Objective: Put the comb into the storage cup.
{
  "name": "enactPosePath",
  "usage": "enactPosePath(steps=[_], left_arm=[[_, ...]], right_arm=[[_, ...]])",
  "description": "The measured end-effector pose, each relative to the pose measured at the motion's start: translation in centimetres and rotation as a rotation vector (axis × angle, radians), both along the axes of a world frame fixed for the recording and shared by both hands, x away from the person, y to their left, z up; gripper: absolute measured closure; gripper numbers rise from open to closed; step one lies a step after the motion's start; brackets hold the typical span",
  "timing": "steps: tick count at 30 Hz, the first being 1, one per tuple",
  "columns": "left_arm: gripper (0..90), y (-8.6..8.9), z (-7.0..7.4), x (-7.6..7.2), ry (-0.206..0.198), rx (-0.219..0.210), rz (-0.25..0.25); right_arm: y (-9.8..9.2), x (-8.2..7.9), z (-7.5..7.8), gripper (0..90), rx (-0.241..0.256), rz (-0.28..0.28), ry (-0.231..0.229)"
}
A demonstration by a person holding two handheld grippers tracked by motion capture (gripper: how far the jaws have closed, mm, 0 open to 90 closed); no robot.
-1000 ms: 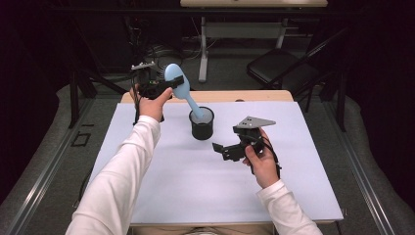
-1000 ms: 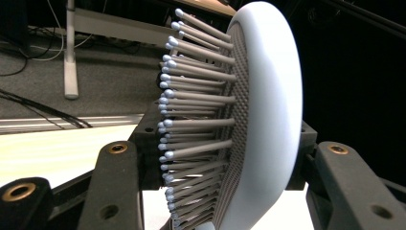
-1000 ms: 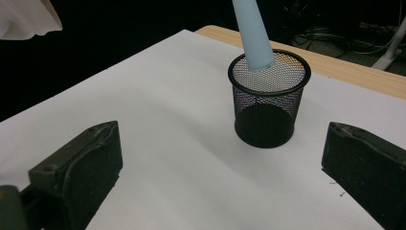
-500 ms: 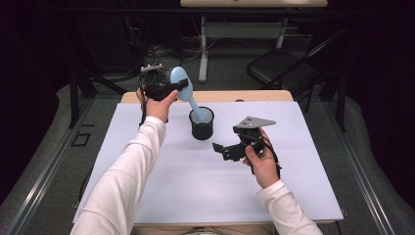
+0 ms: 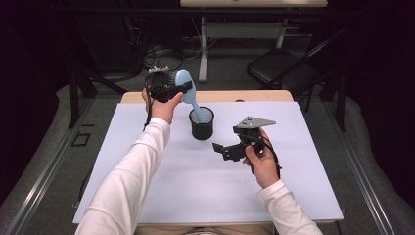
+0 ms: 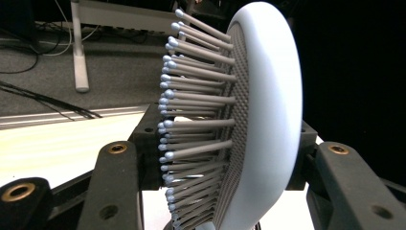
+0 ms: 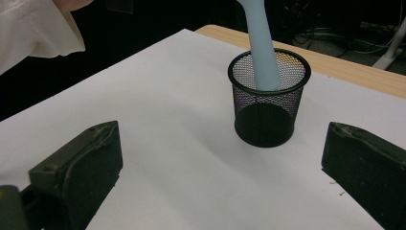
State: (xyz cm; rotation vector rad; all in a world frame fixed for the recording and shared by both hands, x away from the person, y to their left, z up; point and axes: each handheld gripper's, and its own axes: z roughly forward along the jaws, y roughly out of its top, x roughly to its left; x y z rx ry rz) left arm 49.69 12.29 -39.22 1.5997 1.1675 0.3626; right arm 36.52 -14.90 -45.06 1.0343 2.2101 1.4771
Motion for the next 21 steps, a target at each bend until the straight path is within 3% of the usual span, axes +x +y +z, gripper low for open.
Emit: enactPosePath(steps=[21], left_arm=[[48.7,-1.00,-0.86,0.41,-0.002,0.056,-0.030]], right_arm=[[-0.05,-0.06,0.07,0.3,0.003,0.001,-0.003]])
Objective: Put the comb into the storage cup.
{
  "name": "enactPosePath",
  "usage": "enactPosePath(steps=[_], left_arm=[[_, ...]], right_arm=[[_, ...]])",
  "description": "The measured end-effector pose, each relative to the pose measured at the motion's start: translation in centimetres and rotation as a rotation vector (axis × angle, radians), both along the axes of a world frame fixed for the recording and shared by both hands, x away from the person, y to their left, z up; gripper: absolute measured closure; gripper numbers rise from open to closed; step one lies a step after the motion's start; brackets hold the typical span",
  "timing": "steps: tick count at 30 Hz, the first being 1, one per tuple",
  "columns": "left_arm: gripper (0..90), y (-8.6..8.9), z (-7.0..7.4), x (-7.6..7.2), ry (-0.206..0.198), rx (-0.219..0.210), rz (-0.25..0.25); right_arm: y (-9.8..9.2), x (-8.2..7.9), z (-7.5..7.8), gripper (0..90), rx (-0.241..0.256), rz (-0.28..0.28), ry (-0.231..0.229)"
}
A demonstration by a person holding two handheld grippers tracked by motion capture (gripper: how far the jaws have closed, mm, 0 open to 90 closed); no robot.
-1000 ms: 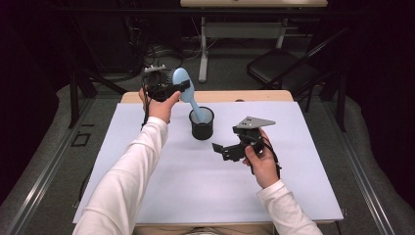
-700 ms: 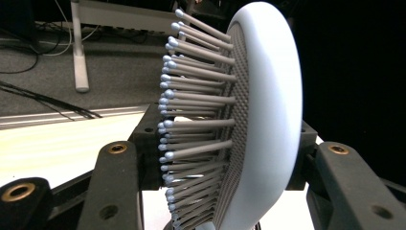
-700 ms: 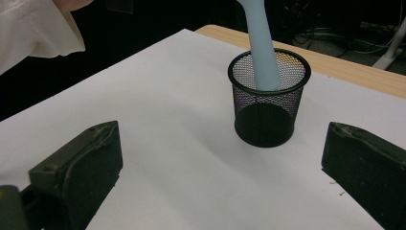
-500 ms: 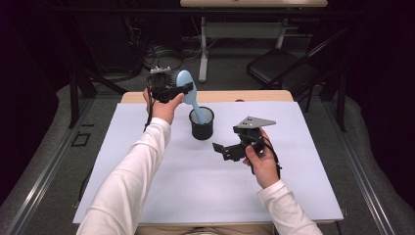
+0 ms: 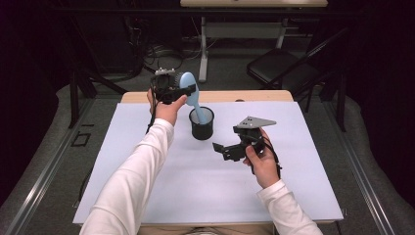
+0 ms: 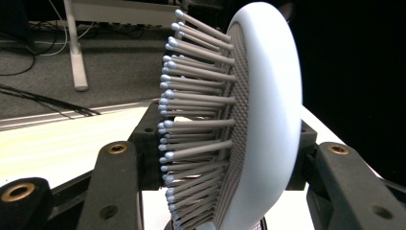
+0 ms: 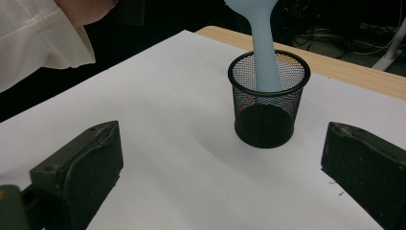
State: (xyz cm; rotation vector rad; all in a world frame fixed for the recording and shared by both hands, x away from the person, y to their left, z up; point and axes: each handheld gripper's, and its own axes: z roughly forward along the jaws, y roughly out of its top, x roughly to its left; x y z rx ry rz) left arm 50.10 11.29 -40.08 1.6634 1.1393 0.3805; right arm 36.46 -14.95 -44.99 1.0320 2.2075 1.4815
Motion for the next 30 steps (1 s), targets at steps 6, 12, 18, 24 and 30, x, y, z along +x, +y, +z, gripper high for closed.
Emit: enactPosePath(steps=[6,12,18,24,30], left_arm=[[48.7,-0.3,-0.2,0.0,-0.004,0.017,-0.001],[48.7,-0.5,-0.4,0.2,-0.008,0.050,-0.005],[48.7,-0.9,-0.8,0.2,0.002,0.070,-0.017],[48.7,-1.3,-1.0,0.3,0.002,0.098,-0.028],[48.7,-1.4,-1.2,0.3,0.012,0.107,-0.027]], right_arm=[[0.0,0.0,0.0,0.3,0.001,-0.003,0.002],[0.0,0.0,0.0,0.3,0.001,-0.002,0.001],[0.0,-0.1,0.0,0.4,0.001,-0.001,-0.001],[0.0,0.0,0.0,0.4,0.003,-0.001,-0.002],[0.0,0.0,0.0,0.4,0.001,-0.001,-0.002]])
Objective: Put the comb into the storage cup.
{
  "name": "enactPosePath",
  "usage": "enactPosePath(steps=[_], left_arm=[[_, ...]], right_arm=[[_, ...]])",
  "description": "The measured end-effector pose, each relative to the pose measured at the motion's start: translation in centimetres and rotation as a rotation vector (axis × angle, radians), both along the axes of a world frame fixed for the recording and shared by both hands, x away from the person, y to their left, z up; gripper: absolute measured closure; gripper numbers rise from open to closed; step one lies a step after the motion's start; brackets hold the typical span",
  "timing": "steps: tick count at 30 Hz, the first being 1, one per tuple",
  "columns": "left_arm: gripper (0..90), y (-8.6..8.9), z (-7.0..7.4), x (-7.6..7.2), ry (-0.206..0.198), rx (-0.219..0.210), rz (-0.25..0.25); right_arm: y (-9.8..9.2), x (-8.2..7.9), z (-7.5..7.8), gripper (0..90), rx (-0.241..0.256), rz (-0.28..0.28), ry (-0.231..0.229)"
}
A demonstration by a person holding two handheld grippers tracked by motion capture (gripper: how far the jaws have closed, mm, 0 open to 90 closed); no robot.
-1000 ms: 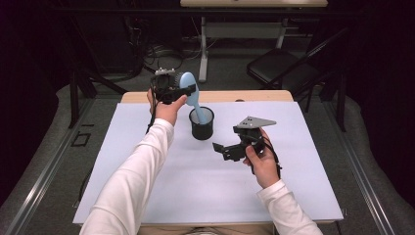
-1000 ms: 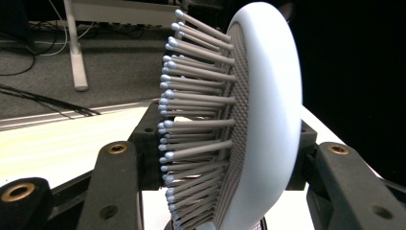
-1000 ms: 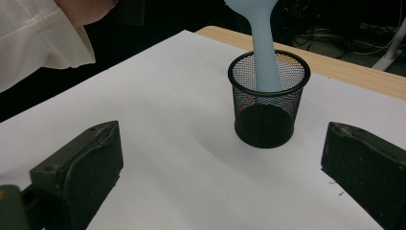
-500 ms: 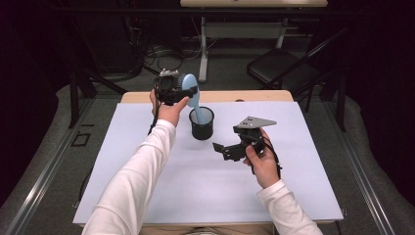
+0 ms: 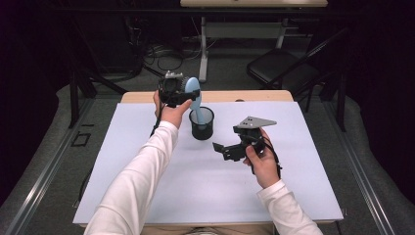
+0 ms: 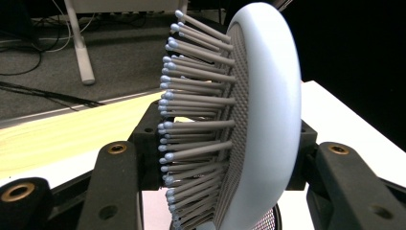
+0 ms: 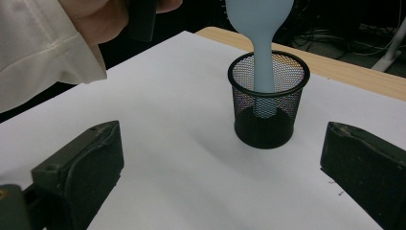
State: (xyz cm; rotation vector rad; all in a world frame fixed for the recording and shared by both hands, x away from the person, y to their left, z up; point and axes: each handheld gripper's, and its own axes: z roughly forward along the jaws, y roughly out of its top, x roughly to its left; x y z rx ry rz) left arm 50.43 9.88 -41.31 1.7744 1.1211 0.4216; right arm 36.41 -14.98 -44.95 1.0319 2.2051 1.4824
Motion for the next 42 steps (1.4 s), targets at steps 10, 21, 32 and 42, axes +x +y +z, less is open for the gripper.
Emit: enactPosePath(steps=[10,21,32,42], left_arm=[[48.6,-0.4,-0.5,0.1,0.018,0.028,-0.011],[48.4,-1.0,-0.9,0.2,0.012,0.057,-0.008],[48.1,-1.2,-1.4,0.1,-0.008,0.059,-0.014],[47.9,-1.3,-1.5,-0.1,-0.019,0.063,-0.023]], right_arm=[[0.0,0.0,0.0,0.4,-0.002,0.002,0.001],[0.1,0.0,0.0,0.6,-0.002,0.003,0.001],[0.1,0.0,0.0,0.6,-0.001,0.005,0.000],[0.1,0.0,-0.1,0.6,-0.007,0.005,0.003]])
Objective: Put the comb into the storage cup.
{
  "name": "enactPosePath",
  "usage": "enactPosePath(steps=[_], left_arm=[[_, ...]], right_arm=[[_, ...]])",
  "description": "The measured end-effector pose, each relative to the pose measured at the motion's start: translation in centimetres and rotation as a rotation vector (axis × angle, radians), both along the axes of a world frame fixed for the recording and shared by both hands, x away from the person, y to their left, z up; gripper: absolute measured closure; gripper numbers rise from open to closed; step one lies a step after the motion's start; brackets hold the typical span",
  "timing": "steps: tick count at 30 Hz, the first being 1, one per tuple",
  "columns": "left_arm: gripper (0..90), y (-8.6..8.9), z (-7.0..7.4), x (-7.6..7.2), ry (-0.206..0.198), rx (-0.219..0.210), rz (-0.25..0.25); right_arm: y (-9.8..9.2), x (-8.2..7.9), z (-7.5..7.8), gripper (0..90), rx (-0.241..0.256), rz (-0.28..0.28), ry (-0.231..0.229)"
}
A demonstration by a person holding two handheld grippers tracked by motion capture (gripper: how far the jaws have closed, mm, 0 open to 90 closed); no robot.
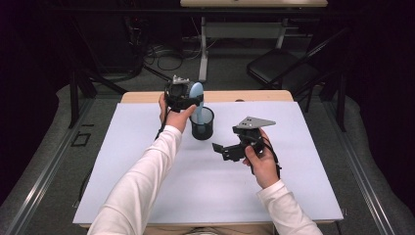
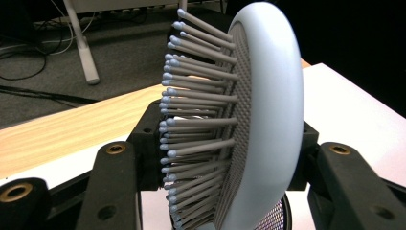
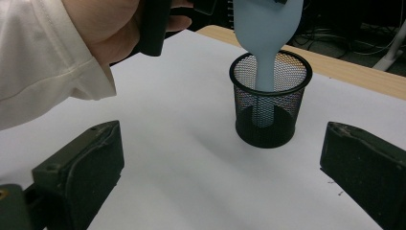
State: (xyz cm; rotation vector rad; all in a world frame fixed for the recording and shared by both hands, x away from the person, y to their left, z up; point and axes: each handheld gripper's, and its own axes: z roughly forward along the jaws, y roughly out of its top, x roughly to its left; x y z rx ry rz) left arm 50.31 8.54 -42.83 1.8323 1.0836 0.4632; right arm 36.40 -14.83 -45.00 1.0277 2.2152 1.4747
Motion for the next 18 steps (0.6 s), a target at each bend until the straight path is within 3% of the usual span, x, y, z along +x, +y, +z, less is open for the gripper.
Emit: enactPosePath(steps=[18], left_arm=[[46.8,-0.15,-0.12,-0.01,-0.002,-0.011,-0.007]], right_arm=[[-0.07,0.00,0.04,0.6,0.006,-0.003,-0.004]])
